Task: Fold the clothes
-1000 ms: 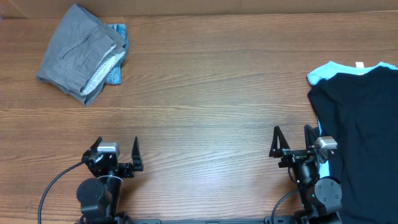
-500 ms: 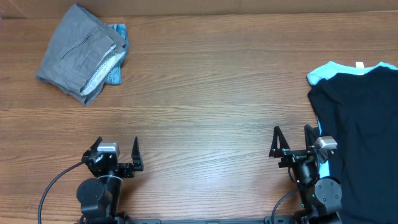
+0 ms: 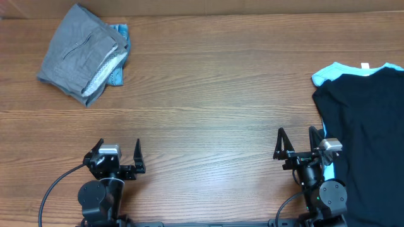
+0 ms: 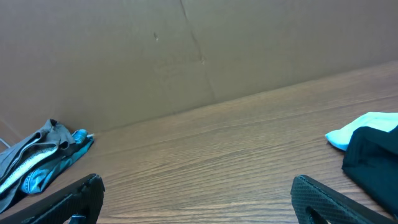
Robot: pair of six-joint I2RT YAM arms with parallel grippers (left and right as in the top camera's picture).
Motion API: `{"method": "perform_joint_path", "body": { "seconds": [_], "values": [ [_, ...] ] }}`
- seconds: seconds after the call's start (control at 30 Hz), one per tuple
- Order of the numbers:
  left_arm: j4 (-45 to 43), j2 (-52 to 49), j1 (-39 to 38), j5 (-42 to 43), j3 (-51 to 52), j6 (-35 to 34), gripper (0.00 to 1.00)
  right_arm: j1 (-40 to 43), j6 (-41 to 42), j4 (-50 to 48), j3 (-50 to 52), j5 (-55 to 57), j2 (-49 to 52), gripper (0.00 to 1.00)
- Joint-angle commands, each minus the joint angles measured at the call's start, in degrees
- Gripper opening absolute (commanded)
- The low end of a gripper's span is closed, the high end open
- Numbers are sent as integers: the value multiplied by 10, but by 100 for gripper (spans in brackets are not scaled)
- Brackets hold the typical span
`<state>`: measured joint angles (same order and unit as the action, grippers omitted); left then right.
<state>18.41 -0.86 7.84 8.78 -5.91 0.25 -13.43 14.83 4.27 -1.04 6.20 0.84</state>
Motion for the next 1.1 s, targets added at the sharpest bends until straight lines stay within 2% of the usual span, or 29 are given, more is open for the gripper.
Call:
{"method": "perform_joint_path", "body": {
  "seconds": [0.0, 1.07],
  "values": [
    [-2, 6, -5, -2, 3, 10, 100, 4, 2, -3, 6, 2, -7, 100],
    [-2, 6, -19, -2, 3, 10, 100, 4, 2, -3, 6, 2, -7, 100]
  ]
}}
